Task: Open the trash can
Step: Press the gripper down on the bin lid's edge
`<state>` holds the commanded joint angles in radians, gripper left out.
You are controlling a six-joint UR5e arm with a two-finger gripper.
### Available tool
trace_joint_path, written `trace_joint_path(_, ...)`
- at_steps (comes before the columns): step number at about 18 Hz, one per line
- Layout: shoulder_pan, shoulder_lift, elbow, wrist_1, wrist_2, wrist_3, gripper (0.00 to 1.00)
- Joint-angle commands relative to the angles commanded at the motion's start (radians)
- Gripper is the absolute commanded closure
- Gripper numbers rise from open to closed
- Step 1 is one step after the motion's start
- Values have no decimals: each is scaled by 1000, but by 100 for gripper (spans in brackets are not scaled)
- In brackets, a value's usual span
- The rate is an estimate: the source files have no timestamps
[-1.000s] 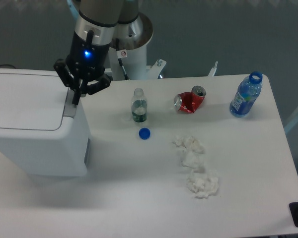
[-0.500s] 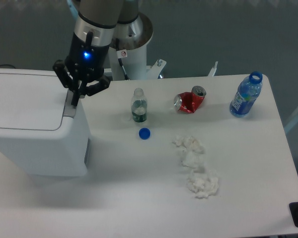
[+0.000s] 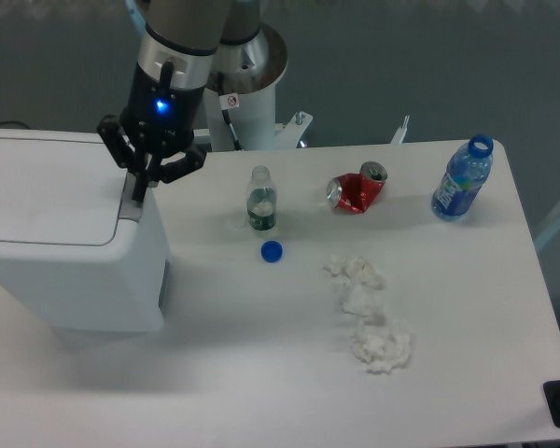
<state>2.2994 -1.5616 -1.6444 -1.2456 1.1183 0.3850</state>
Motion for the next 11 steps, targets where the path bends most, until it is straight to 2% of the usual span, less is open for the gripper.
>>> trace_joint_path(11,0,-2,0,0,0,0,100)
